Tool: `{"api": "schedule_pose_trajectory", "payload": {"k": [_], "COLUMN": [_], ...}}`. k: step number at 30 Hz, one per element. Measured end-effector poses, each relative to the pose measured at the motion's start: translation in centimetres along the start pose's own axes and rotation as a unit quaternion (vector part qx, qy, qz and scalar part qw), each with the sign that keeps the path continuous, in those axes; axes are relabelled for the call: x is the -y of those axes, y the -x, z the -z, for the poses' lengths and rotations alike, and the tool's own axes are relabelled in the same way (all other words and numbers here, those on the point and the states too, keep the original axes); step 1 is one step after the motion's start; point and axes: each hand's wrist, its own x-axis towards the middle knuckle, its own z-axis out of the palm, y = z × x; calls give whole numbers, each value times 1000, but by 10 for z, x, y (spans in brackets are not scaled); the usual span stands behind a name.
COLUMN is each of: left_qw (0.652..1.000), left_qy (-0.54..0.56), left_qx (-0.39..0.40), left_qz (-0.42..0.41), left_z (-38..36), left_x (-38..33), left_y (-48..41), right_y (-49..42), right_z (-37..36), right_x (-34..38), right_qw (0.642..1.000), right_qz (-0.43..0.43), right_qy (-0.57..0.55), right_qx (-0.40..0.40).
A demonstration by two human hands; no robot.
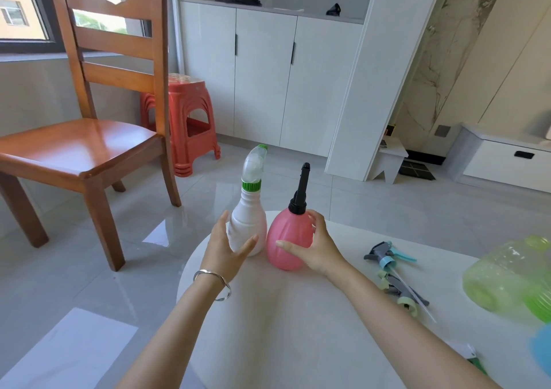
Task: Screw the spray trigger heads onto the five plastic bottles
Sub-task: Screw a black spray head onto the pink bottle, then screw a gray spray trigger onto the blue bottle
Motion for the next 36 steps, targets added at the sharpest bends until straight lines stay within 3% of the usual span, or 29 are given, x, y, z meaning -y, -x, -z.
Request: {"api": "schedule_pose_trajectory", "payload": {"k": [11, 17, 24, 31, 36], "left_qw": [989, 987, 971, 946, 939], "left_qy": [-16, 5, -57, -82, -75], "left_qx": [-72, 18, 137, 220, 254], "left_qz": [-127, -161, -190, -224, -221], "left_z": [2, -26, -87, -154, -189], "left_x": [-54, -87, -113, -135, -147], "left_y": [46, 85, 119, 141, 149], "right_y": [62, 116, 174, 202, 207], "right_z": [62, 128, 210, 278, 301], "right_x": [5, 2, -21, -55, -88], "right_qw": [997, 993, 972, 875, 878], "right_qz": [57, 75, 85, 95, 4], "right_qy": [-13, 19, 111, 256, 82], "right_qx": [-49, -92, -189, -400, -471]}}
